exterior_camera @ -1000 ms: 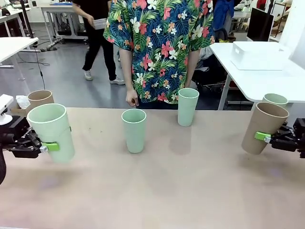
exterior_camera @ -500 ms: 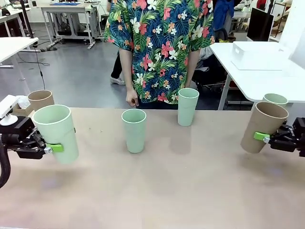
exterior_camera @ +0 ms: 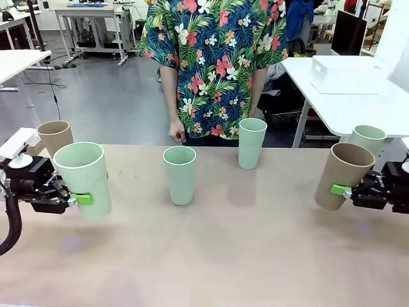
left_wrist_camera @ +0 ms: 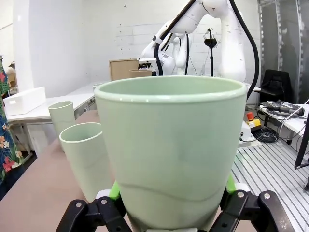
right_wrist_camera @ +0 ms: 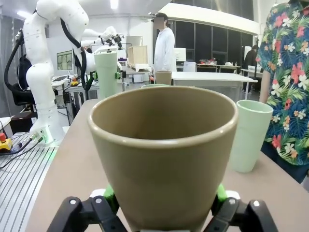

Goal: Stack the cups and store them in the basket.
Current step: Pick up two Reusable plastic cups , one in each hand.

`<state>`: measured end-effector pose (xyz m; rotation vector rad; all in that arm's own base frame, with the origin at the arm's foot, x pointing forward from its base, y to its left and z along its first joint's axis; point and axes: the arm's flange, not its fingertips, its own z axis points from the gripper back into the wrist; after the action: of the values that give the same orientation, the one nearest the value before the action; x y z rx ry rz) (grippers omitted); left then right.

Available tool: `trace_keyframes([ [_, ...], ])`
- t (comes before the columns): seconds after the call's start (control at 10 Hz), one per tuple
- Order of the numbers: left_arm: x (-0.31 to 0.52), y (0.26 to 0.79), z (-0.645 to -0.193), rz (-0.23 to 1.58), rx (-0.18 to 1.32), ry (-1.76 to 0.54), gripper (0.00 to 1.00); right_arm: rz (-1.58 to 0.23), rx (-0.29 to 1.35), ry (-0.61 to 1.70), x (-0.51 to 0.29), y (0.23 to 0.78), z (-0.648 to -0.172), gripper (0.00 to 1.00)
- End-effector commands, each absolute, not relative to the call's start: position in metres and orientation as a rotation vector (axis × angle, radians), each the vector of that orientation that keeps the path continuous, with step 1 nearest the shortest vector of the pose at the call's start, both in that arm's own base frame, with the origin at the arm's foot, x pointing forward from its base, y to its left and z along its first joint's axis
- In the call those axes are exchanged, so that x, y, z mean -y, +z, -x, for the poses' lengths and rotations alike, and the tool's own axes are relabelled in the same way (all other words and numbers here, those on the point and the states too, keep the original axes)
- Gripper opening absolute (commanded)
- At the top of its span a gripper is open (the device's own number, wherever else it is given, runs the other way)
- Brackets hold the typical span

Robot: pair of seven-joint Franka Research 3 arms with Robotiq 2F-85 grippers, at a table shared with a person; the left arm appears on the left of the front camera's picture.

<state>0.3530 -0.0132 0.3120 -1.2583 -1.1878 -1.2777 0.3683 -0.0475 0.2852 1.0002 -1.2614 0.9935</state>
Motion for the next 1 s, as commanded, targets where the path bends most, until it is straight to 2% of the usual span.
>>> trace_keyframes([
  [0.0,0.022,0.313,-0.344,1.245,1.232,-1.256,0.85,-1.005,1.207,1.014,0.009,0.297,-0.299,0.85],
  [0.6,0.026,0.306,-0.341,1.255,1.248,-1.267,0.85,-1.004,1.235,1.013,0.005,0.312,-0.284,0.85],
  [0.7,0.017,0.306,-0.354,1.265,1.197,-1.272,0.85,-1.011,1.233,1.033,0.043,0.287,-0.367,0.85],
  [0.9,0.017,0.306,-0.354,1.265,1.197,-1.272,0.85,-1.011,1.233,1.033,0.043,0.287,-0.367,0.85],
])
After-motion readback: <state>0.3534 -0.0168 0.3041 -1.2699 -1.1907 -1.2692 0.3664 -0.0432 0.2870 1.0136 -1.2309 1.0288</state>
